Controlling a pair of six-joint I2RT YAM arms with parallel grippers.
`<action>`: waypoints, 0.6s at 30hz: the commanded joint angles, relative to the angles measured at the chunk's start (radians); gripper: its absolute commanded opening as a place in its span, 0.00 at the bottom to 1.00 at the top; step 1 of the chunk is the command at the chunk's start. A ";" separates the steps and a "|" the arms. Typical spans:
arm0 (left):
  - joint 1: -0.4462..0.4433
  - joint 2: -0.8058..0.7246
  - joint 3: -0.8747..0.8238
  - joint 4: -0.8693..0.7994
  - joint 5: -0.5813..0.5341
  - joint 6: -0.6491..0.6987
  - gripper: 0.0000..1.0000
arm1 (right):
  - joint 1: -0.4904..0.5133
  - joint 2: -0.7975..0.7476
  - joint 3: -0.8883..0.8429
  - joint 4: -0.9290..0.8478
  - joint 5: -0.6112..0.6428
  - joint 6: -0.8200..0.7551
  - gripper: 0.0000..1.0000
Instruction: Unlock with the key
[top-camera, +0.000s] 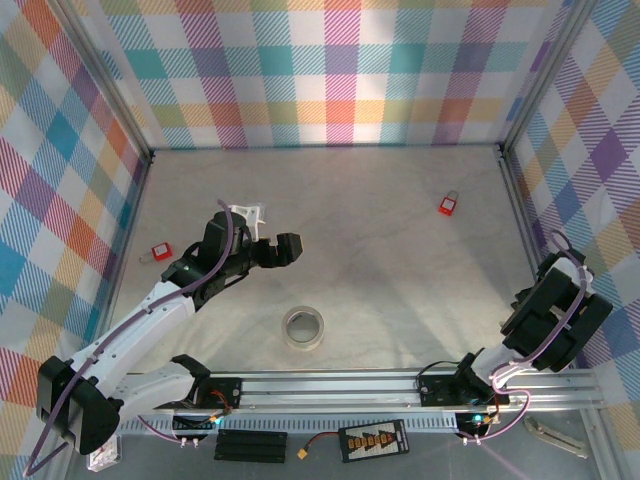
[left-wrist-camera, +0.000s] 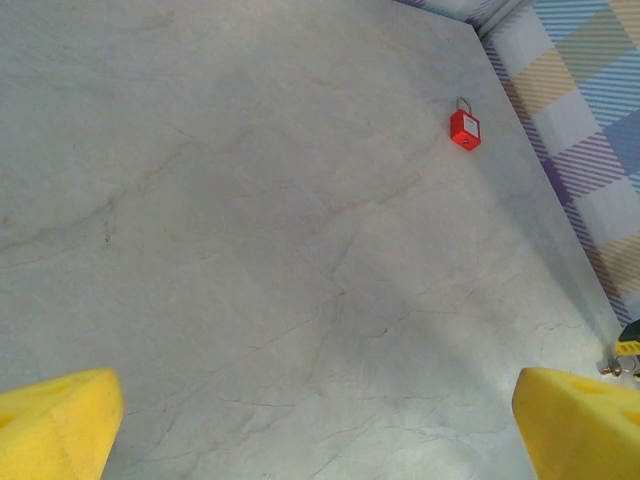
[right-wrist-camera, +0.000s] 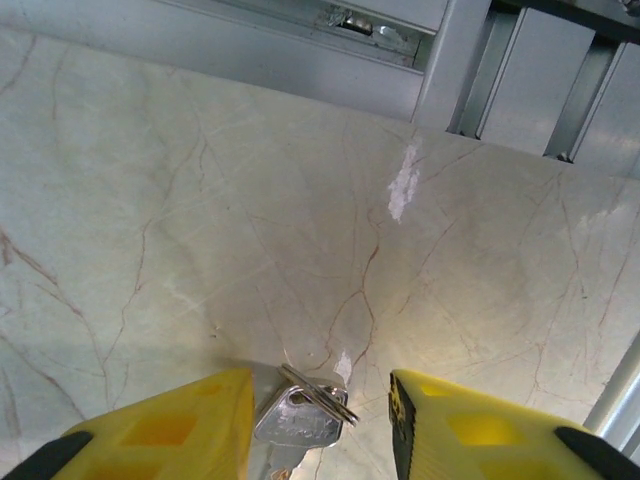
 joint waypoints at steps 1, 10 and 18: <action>-0.011 -0.002 0.015 0.008 0.015 -0.015 0.99 | -0.009 0.011 0.016 -0.023 -0.016 0.006 0.41; -0.011 -0.010 0.019 -0.010 0.017 -0.012 0.99 | -0.009 0.023 0.012 -0.010 -0.043 -0.003 0.12; -0.017 -0.042 -0.004 -0.009 0.032 -0.039 0.98 | -0.007 -0.088 -0.041 0.033 -0.171 -0.026 0.00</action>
